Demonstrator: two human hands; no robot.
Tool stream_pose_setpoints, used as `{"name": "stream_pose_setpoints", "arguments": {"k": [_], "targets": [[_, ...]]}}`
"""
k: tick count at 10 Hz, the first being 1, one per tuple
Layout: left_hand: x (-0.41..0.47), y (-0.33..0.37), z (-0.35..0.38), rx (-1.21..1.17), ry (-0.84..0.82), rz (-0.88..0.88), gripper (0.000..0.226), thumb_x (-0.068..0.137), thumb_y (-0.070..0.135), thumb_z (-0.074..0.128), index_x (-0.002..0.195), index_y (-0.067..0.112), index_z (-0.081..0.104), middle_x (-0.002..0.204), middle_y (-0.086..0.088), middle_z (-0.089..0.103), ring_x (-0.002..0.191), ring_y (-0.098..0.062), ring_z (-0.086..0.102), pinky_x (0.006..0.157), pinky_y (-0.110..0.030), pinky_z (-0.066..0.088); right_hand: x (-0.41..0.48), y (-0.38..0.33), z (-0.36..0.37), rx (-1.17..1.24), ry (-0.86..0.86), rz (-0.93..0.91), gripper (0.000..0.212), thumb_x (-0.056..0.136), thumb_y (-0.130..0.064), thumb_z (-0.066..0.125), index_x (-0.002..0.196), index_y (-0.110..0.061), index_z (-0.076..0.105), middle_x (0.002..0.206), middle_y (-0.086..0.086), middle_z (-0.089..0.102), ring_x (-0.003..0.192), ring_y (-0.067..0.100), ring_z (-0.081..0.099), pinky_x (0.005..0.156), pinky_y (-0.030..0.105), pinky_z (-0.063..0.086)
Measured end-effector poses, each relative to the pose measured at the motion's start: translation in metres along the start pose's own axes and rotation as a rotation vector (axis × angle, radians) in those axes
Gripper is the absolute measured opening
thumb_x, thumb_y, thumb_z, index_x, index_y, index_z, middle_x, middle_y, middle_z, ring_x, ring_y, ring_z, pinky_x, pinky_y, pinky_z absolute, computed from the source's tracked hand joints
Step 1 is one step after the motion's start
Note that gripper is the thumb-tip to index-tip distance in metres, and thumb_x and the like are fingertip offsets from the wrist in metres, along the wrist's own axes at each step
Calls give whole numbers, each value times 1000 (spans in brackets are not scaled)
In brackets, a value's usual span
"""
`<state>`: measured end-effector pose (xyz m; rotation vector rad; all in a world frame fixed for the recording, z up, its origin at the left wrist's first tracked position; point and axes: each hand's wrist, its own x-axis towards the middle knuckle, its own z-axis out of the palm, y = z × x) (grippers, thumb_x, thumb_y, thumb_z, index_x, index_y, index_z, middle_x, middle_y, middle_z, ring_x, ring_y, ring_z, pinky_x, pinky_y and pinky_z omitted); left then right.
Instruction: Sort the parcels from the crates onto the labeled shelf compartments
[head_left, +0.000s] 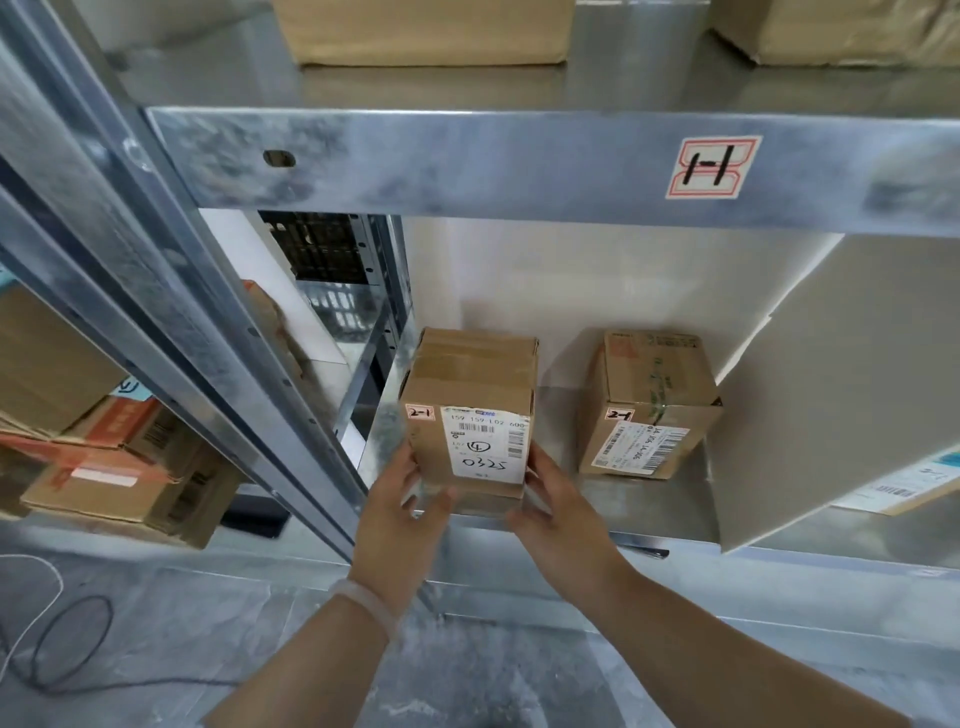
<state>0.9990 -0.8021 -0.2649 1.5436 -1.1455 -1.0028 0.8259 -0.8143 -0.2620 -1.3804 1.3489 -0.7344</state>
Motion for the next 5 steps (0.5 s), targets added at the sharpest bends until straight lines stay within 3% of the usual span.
{"name": "stream_pose_setpoints", "arguments": {"k": [1,2,3,4,5], "targets": [[11,7,6,-28,-80,4,60,90,1,67,126,47,50,115,30,66,110,14,57,81,-3,45,11,-5,-6,-11,17,-2,74,77,-20,58,130,-65,34,128,-28,56,120,-4,52,101,37,48],[20,10,11,-56,-155,5,67,88,-4,67,134,41,47,117,26,67,112,12,58,81,-2,45,21,-6,-15,49,-2,-33,67,80,-17,64,127,-59,41,122,-28,61,117,-9,53,100,28,45],[25,8,15,-45,-173,20,71,87,-5,67,139,37,44,120,25,66,114,13,56,82,-1,44,29,-5,-22,106,-30,-44,72,85,-2,67,138,-42,39,117,-34,61,114,-15,52,93,14,44],[28,9,17,-55,-185,40,69,87,-4,67,136,39,45,121,24,66,116,10,57,83,-3,45,33,-3,-23,120,-59,-34,75,85,-2,68,141,-39,35,116,-36,61,113,-16,52,90,12,45],[25,14,16,-7,-144,44,71,87,-2,69,130,47,43,113,34,64,113,15,54,85,-5,46,30,-1,-24,107,-48,-19,82,83,-12,74,146,-39,30,122,-36,57,116,-18,48,101,21,42]]}}
